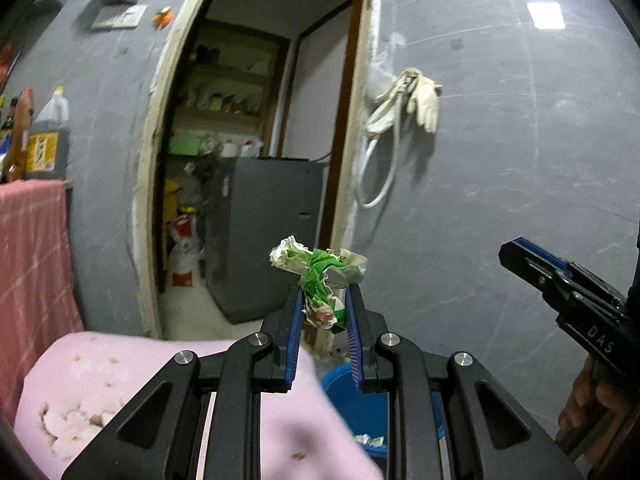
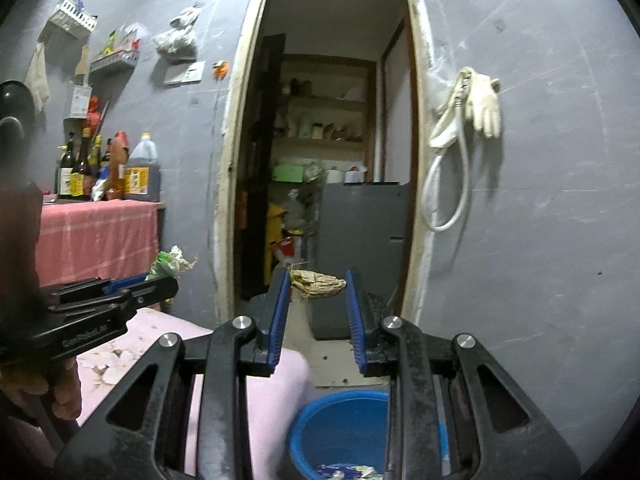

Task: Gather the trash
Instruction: 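Carry paper in left tool while right tool carries chip over bucket, then open both tools over the blue bucket to drop paper and chip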

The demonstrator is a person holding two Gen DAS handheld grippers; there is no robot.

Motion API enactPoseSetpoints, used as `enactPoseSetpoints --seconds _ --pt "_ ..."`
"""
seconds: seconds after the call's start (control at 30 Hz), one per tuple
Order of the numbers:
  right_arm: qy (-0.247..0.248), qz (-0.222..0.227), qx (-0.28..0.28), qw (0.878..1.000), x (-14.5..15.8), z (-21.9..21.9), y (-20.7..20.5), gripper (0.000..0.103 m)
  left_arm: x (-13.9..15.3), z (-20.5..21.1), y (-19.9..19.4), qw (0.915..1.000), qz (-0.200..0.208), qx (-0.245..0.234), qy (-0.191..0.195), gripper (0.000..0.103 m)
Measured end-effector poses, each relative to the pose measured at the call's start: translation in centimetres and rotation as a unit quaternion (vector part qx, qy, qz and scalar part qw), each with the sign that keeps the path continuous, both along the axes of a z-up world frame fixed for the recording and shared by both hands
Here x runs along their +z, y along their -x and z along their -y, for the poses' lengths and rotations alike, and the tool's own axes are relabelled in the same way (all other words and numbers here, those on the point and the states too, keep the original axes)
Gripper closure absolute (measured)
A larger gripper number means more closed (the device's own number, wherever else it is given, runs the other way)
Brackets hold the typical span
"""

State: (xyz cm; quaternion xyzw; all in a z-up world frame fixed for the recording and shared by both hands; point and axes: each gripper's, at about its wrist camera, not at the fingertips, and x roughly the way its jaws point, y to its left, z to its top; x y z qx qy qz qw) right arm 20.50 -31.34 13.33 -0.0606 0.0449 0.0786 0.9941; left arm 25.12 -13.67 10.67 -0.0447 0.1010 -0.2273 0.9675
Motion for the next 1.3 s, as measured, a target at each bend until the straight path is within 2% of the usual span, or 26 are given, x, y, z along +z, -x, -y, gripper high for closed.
enactPoseSetpoints --seconds 0.17,0.33,0.43,0.57,0.7,0.87,1.0,1.2,1.3 --pt "-0.009 -0.003 -0.016 1.0 -0.7 2.6 0.2 0.075 0.0 2.8 0.2 0.9997 0.011 -0.015 -0.015 0.085" --pt "-0.025 -0.017 -0.03 0.999 -2.0 5.1 0.0 0.075 -0.6 5.7 -0.4 0.999 0.002 -0.027 -0.035 0.085" --pt "-0.039 -0.037 -0.034 0.998 -3.3 6.5 -0.6 0.075 -1.5 7.2 -1.3 0.9982 -0.017 -0.038 -0.044 0.085" --pt "-0.052 -0.069 -0.034 0.996 -5.3 8.0 -1.8 0.075 -3.4 9.2 -3.0 0.9951 -0.062 -0.052 -0.057 0.085" --pt "-0.077 -0.104 -0.035 0.991 -7.9 9.5 -3.0 0.075 -5.6 11.0 -5.3 0.9886 -0.122 -0.053 -0.071 0.085" --pt "-0.119 -0.155 -0.042 0.98 -11.8 10.9 -4.9 0.075 -8.5 13.4 -8.2 0.9758 -0.183 -0.06 -0.104 0.085" --pt "-0.134 -0.188 -0.046 0.972 -14.4 11.2 -6.0 0.074 -11.0 14.2 -10.2 0.9644 -0.233 -0.067 -0.106 0.085" --pt "-0.143 -0.218 -0.052 0.964 -16.5 11.8 -7.2 0.074 -13.7 14.3 -12.8 0.9505 -0.286 -0.072 -0.097 0.085" --pt "-0.15 -0.222 -0.057 0.962 -16.9 12.2 -7.2 0.074 -14.7 14.5 -13.3 0.9463 -0.298 -0.07 -0.104 0.085"
